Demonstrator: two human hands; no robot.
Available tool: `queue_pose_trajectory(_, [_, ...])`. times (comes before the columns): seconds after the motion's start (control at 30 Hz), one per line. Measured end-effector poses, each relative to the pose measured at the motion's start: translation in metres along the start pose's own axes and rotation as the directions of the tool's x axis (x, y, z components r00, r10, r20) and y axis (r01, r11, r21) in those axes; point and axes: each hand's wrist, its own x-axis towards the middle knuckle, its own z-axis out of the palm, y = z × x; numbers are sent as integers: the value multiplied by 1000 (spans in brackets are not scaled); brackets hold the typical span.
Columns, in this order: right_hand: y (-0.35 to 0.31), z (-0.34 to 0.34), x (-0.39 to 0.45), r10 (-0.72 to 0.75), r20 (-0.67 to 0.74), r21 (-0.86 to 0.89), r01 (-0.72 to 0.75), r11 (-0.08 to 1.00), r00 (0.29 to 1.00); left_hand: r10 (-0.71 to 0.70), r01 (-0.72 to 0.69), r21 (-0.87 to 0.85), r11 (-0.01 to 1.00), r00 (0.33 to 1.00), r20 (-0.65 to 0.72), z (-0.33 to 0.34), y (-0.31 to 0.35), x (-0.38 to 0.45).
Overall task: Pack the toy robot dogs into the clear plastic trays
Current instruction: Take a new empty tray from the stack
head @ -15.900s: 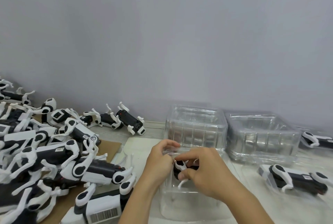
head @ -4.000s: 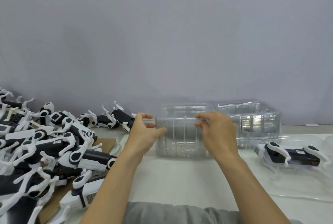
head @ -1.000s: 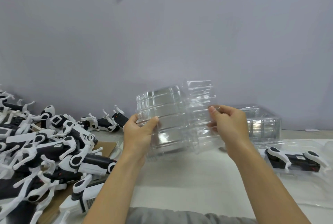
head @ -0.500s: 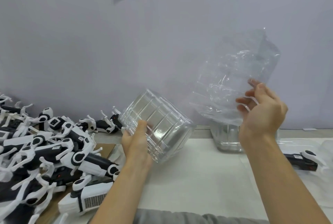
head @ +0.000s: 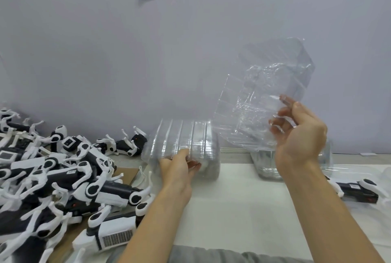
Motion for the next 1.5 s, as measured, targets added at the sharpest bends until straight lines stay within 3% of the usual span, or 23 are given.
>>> queue_pose_trajectory(0.13, [2, 1, -2, 5, 17, -6, -5, 1000, 1000, -64, 64, -6, 998, 997, 41, -4, -8, 1])
queue_pose_trajectory(0.23, [4, 2, -3, 16, 26, -13, -16, 1000, 1000, -190, 187, 38, 982, 979, 69, -9, -22, 3])
queue_pose_trajectory(0.3, [4, 2, -4, 23, 37, -34, -22, 999, 999, -281, 264, 195, 945, 958, 60, -14, -34, -1])
queue_pose_trajectory(0.37, [4, 2, -5, 30, 61, -71, -25, 997, 998, -283, 246, 385, 889, 958, 43, -19, -42, -2])
queue_pose_trajectory(0.47, [3, 2, -6, 39, 95, -117, -28, 993, 995, -129, 103, 627, 772, 992, -4, -24, -40, -2])
queue_pose_trajectory(0.57, [2, 2, -7, 40, 113, -143, -23, 989, 993, 115, -73, 838, 540, 993, 12, -25, -33, -3])
queue_pose_trajectory(0.6, [1, 2, -7, 38, 114, -145, -21, 989, 993, 185, -123, 876, 466, 982, 40, -24, -31, -4])
queue_pose_trajectory(0.67, [-2, 2, -6, 30, 118, -142, -13, 990, 993, 283, -241, 877, 415, 951, 128, -21, -29, -4])
queue_pose_trajectory(0.83, [-10, 2, -3, -2, 132, -139, 21, 990, 991, 256, -497, 746, 444, 868, 426, -17, -32, -4])
queue_pose_trajectory(0.97, [-12, 4, -4, -1, 179, -168, 32, 985, 984, -50, -485, 740, 467, 821, 569, -23, -38, -2])
queue_pose_trajectory(1.07, [-13, 4, -5, 15, 258, -230, 47, 972, 966, -74, -506, 744, 435, 804, 590, -23, -42, 0])
queue_pose_trajectory(1.2, [-16, 5, -7, 36, 382, -360, 113, 926, 923, 168, -454, 703, 548, 882, 440, -20, -29, 4])
queue_pose_trajectory(1.33, [-20, 9, -8, 71, 534, -477, 231, 848, 843, 270, -296, 415, 860, 955, 121, -10, 2, 4])
queue_pose_trajectory(1.43, [-21, 13, -11, 20, 576, -501, 334, 798, 817, 330, -325, 225, 919, 944, 15, -3, 33, -3])
queue_pose_trajectory(1.5, [-19, 15, -14, -6, 588, -509, 376, 774, 809, 371, -375, 89, 923, 927, 58, 3, 51, -15])
